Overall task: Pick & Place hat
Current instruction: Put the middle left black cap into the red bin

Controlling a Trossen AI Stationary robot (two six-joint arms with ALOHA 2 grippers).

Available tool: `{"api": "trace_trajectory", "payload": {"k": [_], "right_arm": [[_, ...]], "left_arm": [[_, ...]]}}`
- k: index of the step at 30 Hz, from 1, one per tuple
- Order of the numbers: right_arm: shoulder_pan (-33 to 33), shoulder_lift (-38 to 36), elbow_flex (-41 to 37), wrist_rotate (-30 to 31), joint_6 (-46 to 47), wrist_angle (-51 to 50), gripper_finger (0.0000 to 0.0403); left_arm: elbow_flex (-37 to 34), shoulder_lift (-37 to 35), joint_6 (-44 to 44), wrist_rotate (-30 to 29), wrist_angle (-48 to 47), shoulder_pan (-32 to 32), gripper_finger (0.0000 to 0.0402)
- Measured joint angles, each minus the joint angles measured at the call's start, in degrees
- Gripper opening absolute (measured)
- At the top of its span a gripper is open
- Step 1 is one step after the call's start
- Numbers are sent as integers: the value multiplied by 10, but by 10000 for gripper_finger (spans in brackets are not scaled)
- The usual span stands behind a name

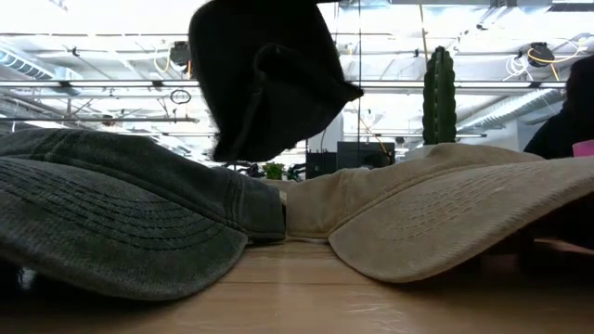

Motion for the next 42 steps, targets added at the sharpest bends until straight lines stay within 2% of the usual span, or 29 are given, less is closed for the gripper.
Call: {"api": "trace_trajectory", "payload": {"k": [6, 12, 18, 24, 28, 33, 36, 39, 42], "right_arm": [[10, 0, 0, 10, -36, -1, 17], [41, -13, 0, 91, -36, -30, 8], [87, -58, 0, 130, 35, -96, 10], [142, -84, 0, 146, 162, -220, 7], [191, -84, 0, 181, 191, -236, 8], [253, -99, -1, 238, 206, -231, 10], [282, -130, 0, 239, 257, -236, 8], [310, -158, 0, 237, 324, -292, 8], [336, -177, 0, 231, 428, -394, 8]], "left_arm": [[0, 0, -19, 1, 3, 0, 52], [0, -1, -19, 0, -1, -4, 54], [0, -29, -18, 24, -12, -17, 55], [-16, -94, -13, 40, -2, -23, 55], [-90, -164, -5, 56, 81, -21, 55], [-222, -251, 18, 100, 262, -10, 56], [-279, -292, 20, 101, 345, 0, 56], [-314, -319, 10, 117, 407, 8, 56], [-332, -330, -3, 146, 436, 12, 56]]}}
